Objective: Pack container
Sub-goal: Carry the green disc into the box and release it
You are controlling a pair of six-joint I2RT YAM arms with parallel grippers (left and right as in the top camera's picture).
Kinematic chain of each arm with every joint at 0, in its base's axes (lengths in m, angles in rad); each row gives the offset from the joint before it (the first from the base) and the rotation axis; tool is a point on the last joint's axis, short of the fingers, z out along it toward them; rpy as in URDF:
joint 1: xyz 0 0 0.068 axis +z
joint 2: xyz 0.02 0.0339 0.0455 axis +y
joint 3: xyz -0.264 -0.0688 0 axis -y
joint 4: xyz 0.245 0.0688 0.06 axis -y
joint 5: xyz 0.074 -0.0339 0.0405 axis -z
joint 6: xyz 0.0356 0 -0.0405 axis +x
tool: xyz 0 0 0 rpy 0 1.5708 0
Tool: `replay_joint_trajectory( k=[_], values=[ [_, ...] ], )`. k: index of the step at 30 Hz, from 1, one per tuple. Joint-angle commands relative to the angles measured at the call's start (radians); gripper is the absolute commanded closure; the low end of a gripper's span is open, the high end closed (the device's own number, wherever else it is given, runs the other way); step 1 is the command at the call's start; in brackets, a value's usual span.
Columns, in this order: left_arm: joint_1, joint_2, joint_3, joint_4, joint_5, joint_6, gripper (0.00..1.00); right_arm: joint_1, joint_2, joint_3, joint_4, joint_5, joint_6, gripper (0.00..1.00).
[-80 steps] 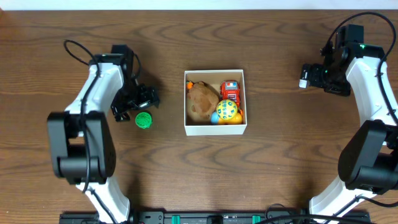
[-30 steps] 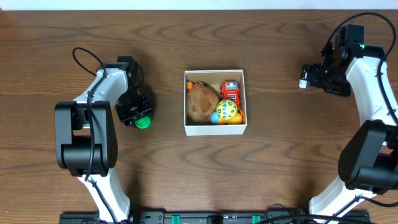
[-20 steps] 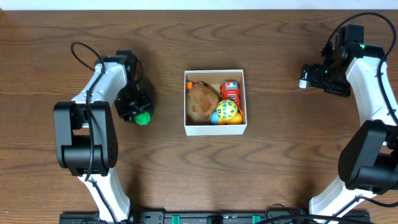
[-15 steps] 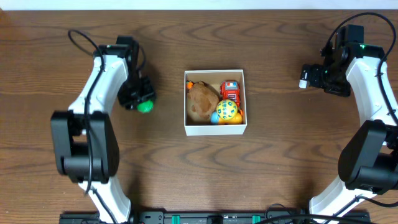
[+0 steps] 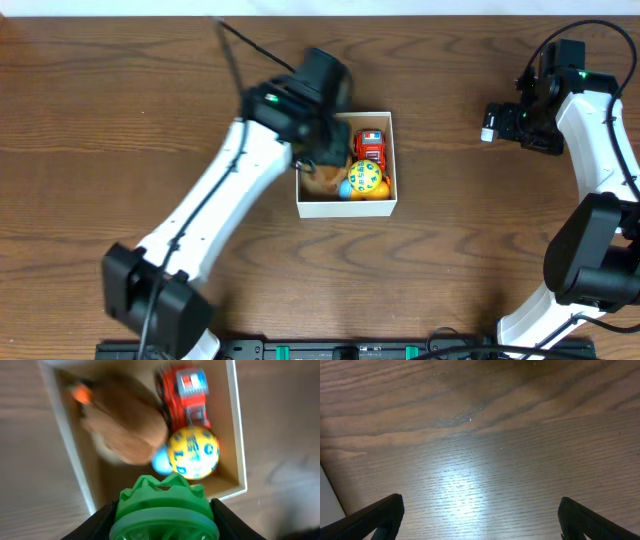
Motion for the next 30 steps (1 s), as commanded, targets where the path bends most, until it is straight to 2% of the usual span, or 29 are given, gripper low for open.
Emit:
replay_joint_trajectory(
  k=[1,4,7,9,11,13,21,25,30],
  values=[
    [-0.024,0.044,-0.024,-0.017,-0.006,0.013,0.61,-0.006,-0.02,0.017,-0.005,-0.002,0.013,0.01],
    [-0.028,0.061,-0.024,-0.039,-0.006,0.013,0.6,-0.006,-0.02,0.017,-0.006,-0.002,0.013,0.01],
    [-0.023,0.063,-0.024,-0.051,-0.006,0.013,0.4,-0.006,-0.02,0.017,-0.007,-0.002,0.013,0.01],
    [-0.021,0.063,-0.024,-0.055,-0.006,0.013,0.33,-0.006,-0.02,0.017,-0.009,-0.002,0.013,0.01],
    [-0.021,0.063,-0.024,-0.057,-0.006,0.013,0.18,-0.006,-0.02,0.017,-0.011,-0.002,0.013,0.01],
    [-0.016,0.062,-0.024,-0.056,-0.019,0.013,0.11,-0.006,-0.02,0.017,-0.012,-0.002,0.013,0.01],
    [0.068,-0.028,-0.002,-0.043,-0.26,0.05,0.03,0.002,-0.05,0.019,0.014,-0.002,-0.031,0.01],
    [0.212,-0.134,0.0,0.04,-0.28,0.062,0.0,0.03,-0.104,0.055,0.064,0.042,-0.037,0.01],
    [0.426,-0.193,0.0,0.135,-0.259,0.061,0.02,0.061,-0.123,0.116,0.151,0.05,-0.044,0.01]
  ],
)
